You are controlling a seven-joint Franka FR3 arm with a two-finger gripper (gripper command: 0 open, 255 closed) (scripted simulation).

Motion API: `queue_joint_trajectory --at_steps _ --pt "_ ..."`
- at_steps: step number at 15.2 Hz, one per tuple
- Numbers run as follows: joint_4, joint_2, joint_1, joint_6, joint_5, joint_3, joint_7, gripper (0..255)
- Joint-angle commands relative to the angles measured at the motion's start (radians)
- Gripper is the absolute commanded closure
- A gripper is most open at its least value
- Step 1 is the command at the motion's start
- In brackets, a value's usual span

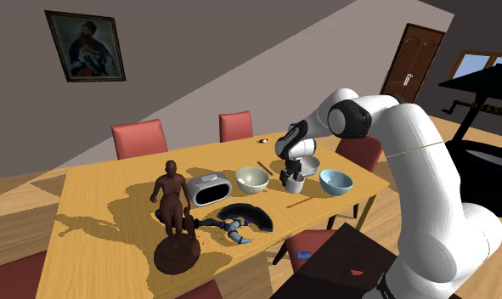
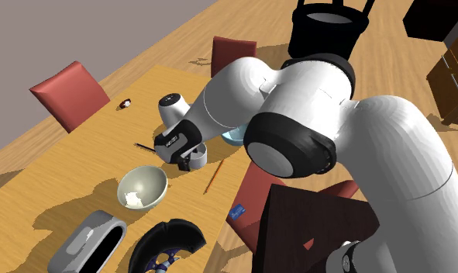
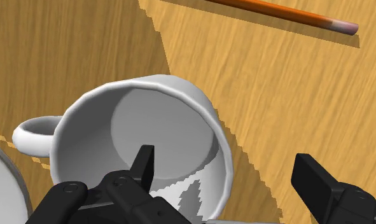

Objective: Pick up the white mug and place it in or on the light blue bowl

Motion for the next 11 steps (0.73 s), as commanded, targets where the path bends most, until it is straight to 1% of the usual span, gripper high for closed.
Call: queue_joint_trajectory --at_steps 1,5,6,11 --pt "0.0 0.002 0.0 0.002 0.0 0.0 0.0 0" --pt "0.0 0.001 0.0 0.002 0.0 0.0 0.0 0" --pt "0.0 0.001 0.0 0.002 0.0 0.0 0.0 255" --pt "0.0 0.002 0.0 0.002 0.0 0.0 0.0 255"
